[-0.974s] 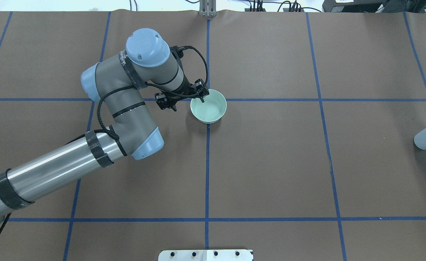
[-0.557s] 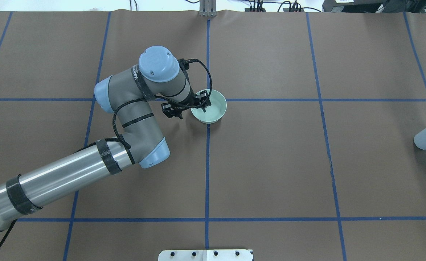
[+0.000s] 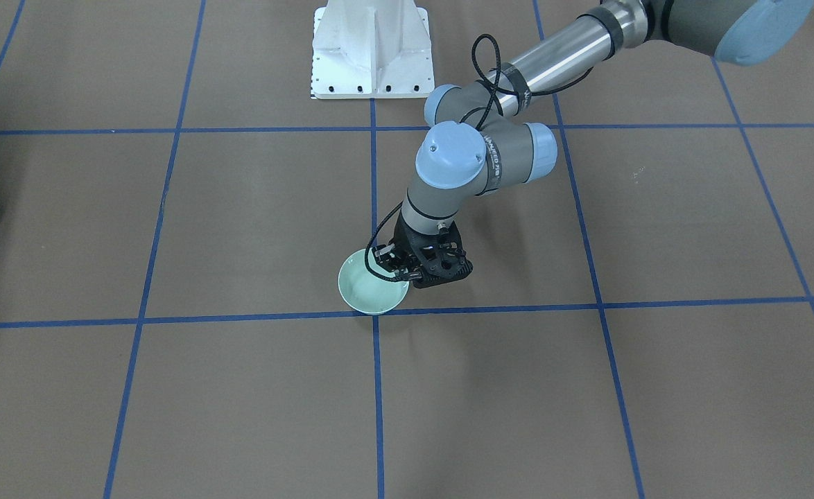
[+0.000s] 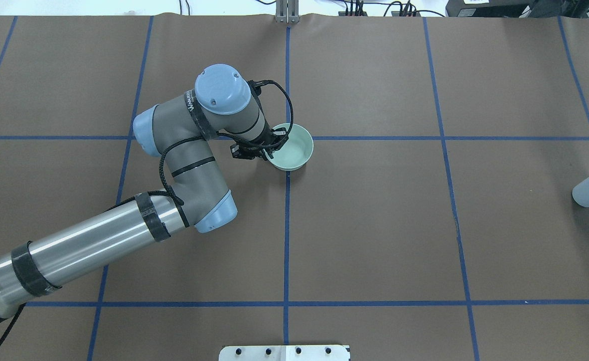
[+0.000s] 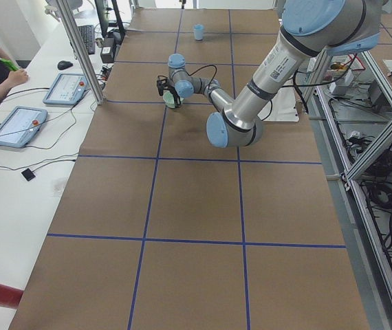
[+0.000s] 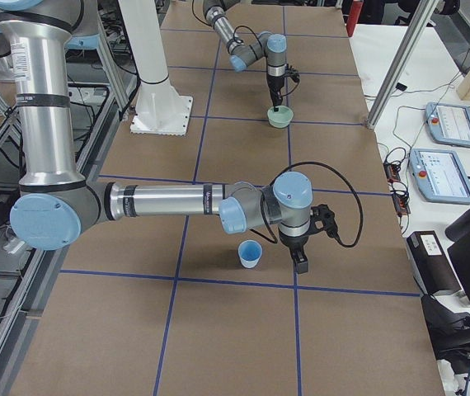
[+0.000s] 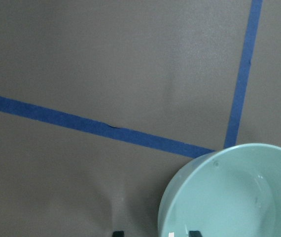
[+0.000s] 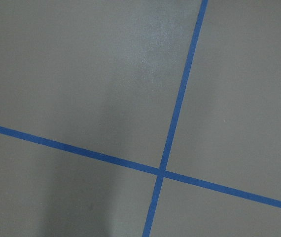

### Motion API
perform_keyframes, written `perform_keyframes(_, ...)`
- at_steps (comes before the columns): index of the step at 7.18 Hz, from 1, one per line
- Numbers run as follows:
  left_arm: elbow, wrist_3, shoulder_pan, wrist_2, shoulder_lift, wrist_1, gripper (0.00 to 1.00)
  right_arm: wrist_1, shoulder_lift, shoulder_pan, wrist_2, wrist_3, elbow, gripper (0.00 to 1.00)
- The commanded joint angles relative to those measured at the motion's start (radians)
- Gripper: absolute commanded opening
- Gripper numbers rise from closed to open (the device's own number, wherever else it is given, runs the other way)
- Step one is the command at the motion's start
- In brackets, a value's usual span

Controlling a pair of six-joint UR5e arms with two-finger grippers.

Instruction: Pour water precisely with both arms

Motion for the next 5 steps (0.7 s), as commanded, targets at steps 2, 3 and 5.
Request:
perform_keyframes(2,-0.065,-0.006,-0.099,-0.115,-0.004,0.038,0.0,0.001,0.001,0.0,0.001,0.0,-0.001,0.99)
perform_keyframes(3,-0.108,0.012,-0.18,-0.198,0.025,0.046,0.0,0.007,0.001,0.0,0.001,0.0,0.001,0.99)
perform_keyframes(5,-0.286,0.2,-0.293,-0.301,0.244,0.06,0.0,0.007,0.002,0.017,0.001,0.002,0.004,0.99)
